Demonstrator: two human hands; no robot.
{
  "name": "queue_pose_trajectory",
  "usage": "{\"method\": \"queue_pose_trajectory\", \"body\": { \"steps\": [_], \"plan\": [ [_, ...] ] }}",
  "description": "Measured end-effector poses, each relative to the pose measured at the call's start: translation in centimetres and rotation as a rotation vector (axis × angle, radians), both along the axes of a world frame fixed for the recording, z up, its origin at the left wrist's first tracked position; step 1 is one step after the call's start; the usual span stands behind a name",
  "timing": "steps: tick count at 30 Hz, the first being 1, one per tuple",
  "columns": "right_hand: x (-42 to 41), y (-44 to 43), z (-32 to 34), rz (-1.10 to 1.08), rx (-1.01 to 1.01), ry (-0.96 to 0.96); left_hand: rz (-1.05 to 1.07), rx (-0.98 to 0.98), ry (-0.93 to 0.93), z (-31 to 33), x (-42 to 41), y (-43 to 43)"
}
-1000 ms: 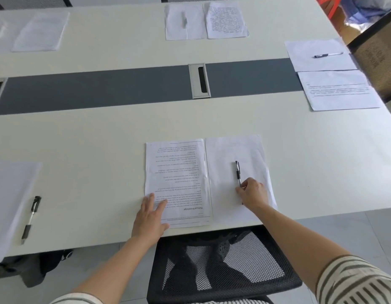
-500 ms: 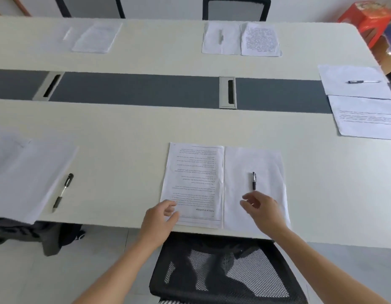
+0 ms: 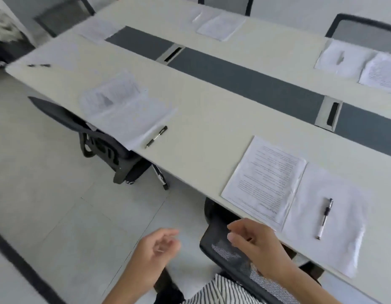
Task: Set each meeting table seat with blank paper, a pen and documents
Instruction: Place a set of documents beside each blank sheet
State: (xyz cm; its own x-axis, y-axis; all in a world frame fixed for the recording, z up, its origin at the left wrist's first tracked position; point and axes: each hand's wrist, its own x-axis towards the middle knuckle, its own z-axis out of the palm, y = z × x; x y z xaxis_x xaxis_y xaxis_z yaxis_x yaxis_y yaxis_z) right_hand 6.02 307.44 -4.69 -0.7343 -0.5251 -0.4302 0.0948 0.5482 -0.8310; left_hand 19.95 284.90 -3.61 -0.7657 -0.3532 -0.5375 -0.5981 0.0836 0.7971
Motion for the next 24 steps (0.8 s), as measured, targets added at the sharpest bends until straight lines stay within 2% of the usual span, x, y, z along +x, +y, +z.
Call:
{"method": "queue_pose_trajectory", "body": {
  "steps": [6, 14, 19, 24],
  "plan": [
    [3.7, -10.4, 2.1, 0.079, -0.009, 0.086, 0.123, 0.016, 0.055, 1.8, 7.7, -9.0],
    [10.7, -23.7, 1.9, 0.172, -0.07, 0.027, 0.385, 0.023, 0.047, 2.0, 18.2, -20.8],
    [9.5, -29.4, 1.9, 0.196, -0.067, 0.021, 0.492, 0.067, 0.06, 0.8, 18.0, -25.2],
    [6.5, -36.9, 1.1, 0.24, -0.073, 0.037, 0.488, 0.065, 0.067, 0.8, 15.0, -31.3]
  ]
}}
